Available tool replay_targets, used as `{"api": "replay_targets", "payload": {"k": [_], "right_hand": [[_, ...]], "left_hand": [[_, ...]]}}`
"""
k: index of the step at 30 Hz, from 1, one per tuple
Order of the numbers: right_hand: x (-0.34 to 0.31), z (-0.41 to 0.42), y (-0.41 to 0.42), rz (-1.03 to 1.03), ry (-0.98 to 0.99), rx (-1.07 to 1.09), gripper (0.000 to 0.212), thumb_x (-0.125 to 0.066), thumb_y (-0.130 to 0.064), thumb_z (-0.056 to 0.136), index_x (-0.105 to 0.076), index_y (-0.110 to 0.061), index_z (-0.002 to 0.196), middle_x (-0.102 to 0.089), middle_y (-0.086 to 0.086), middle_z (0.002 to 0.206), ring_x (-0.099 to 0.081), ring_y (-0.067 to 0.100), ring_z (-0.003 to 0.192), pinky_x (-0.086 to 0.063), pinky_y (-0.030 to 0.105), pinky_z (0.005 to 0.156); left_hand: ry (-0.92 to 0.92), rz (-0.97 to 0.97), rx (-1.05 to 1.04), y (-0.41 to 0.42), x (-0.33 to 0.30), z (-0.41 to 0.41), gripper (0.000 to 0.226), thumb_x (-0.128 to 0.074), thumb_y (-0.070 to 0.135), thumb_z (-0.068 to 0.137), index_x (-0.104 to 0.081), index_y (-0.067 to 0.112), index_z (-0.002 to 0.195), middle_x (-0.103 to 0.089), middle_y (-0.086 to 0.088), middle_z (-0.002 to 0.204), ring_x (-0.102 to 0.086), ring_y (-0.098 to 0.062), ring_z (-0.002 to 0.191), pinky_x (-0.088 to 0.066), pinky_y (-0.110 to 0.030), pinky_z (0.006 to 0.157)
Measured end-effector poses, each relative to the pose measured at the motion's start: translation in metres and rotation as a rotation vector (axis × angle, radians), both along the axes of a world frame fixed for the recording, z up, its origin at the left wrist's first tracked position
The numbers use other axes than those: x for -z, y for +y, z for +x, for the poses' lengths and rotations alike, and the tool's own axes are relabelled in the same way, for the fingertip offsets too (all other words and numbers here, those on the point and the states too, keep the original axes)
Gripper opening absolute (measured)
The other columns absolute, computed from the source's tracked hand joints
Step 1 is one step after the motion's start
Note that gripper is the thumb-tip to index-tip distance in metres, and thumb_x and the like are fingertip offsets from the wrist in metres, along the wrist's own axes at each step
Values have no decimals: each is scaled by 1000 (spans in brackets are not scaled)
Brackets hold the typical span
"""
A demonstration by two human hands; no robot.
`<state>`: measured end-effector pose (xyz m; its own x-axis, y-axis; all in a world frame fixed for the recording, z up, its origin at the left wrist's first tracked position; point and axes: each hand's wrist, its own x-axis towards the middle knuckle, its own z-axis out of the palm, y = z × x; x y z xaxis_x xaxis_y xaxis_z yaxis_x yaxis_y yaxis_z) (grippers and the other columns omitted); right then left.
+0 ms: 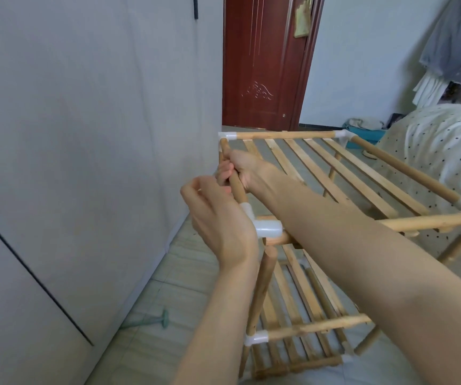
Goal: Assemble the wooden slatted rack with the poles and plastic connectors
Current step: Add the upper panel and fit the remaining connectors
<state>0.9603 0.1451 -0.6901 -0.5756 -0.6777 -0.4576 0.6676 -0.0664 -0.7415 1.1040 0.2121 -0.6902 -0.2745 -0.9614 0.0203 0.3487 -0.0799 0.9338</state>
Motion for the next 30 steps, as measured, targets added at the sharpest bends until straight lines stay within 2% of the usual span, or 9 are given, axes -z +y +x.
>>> {"api": "replay_targets", "payload": {"k": [4,7,13,18,22,25,28,30], "right_hand": [[-4,7,2,-37,51,32,31,-38,-33,102,-42,-19,75,-29,-3,35,-23,5,22,-18,9,27],[-5,10,2,-37,56,63,31,-35,-30,103,-43,-19,75,-28,-3,37,-22,4,22,-17,9,27],[-2,14,2,-49,32,61,32,-30,-23,102,-38,-22,71,-24,-4,32,-22,4,22,-18,10,25],[-4,13,6,-14,35,64,37,-28,-18,101,-30,-17,64,-24,-5,32,-21,4,22,-17,10,26],[-2,11,6,8,48,90,39,-29,-24,102,-30,-16,64,-23,-5,34,-20,4,23,-17,10,26],[-5,10,8,73,128,88,28,-25,-14,100,-37,-15,74,-29,-1,46,-25,7,27,-24,11,29],[-14,13,21,219,311,-26,16,-25,-12,100,-41,-10,99,-41,6,62,-41,14,48,-43,21,41],[-22,16,41,329,457,-97,20,-30,-11,99,-49,-7,93,-51,8,71,-52,15,59,-51,27,55]], "left_hand": [[28,-171,-51,9,4,1,12,-41,20,98,-49,15,90,-53,7,73,-49,3,64,-37,-5,58],[25,-229,-82,9,5,0,15,-38,29,92,-48,17,89,-52,8,71,-49,1,65,-38,-6,60],[32,-150,-198,0,9,-6,23,-31,14,100,-47,21,85,-52,2,65,-48,-3,56,-36,-9,54],[25,-173,-267,3,10,-13,23,-27,16,100,-50,17,95,-53,1,60,-48,-5,55,-35,-10,51],[13,-161,-249,0,11,-13,23,-27,14,101,-49,16,94,-50,4,59,-46,-4,53,-34,-12,50],[-29,-156,-158,-8,10,-14,19,-30,12,99,-48,16,92,-50,6,66,-47,-5,59,-36,-11,53],[-103,-198,-20,-10,10,-13,17,-35,13,97,-44,23,86,-50,9,77,-49,-2,68,-36,-7,56],[-143,-221,68,-10,10,-9,10,-40,16,96,-43,23,89,-48,11,81,-48,2,71,-37,-5,57]]}}
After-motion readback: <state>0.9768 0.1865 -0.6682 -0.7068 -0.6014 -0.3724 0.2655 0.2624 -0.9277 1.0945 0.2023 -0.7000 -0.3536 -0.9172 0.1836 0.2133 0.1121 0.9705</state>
